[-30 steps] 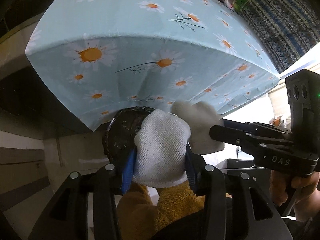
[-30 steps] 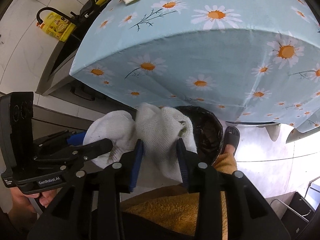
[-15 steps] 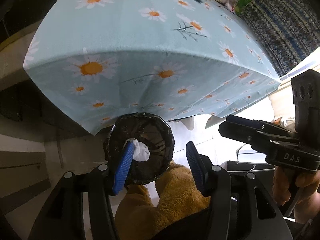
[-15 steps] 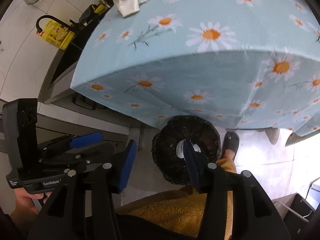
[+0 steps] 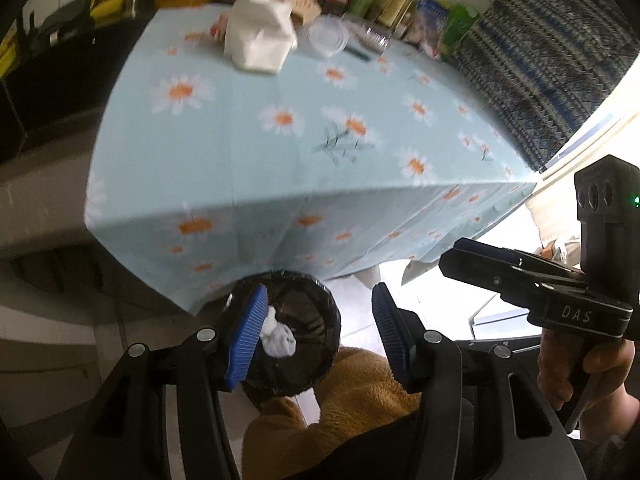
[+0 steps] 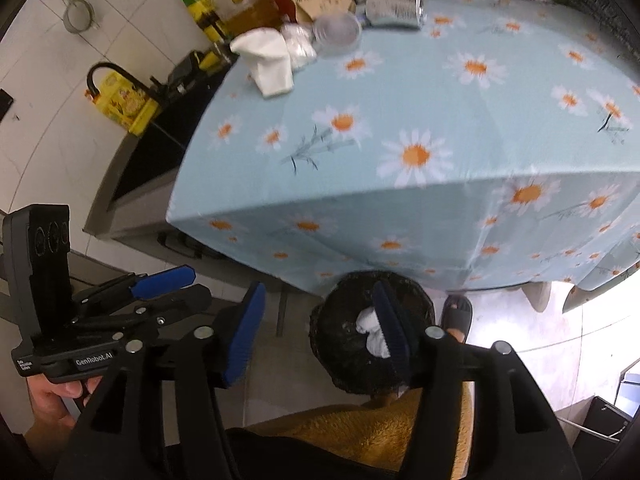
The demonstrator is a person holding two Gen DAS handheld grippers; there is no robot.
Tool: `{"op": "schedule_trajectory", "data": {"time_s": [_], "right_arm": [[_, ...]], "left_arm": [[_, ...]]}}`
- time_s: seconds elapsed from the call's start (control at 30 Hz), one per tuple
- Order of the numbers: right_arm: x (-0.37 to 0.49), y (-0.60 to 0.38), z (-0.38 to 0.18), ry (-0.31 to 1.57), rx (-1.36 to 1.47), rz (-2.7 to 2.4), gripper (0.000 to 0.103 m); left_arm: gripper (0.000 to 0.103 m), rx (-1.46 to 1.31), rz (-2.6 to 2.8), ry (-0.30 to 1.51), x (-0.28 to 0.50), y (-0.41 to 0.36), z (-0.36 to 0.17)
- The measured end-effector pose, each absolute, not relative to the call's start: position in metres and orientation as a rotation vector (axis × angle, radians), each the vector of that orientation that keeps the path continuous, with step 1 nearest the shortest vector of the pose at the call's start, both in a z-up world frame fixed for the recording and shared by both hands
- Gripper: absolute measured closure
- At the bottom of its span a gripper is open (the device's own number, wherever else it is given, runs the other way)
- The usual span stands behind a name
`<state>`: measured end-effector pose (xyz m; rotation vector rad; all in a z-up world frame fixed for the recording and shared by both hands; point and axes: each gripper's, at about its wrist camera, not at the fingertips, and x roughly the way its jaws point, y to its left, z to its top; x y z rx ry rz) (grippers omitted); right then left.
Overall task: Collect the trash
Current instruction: 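Grasp the white paper cup on the tablecloth with the left tool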
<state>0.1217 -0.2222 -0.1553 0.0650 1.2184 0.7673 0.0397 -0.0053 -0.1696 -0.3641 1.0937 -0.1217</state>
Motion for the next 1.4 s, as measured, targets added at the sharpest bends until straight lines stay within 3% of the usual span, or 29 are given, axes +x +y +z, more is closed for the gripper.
{"op": "schedule_trajectory", "data": {"time_s": [0.13,0.67,0.93,1.4], "right_arm": [[0.12,-0.224,-0.145,1.186,0.067,0.77,0.04],[0.18,-0.215,-0.117,1.08,-0.001,0.846,0.039],[0.219,-0.203,-0.108,1.021,-0.12,0.904,0.038],[0.279,-0.224,-0.131,1.067,-0.063,0.885,0.034]], "left_arm": [[0.037,-0.336,-0.122,1.074,0.049,-0.003,-0.159],[0.035,-0.311,0.007,0.967,0.113,0.024,-0.116],[0.032,-0.31,0.056,0.96,0.162,0.028,-0.115],[0.032,-0.194,0.204,0.987,0.251,0.037,-0.124]]}}
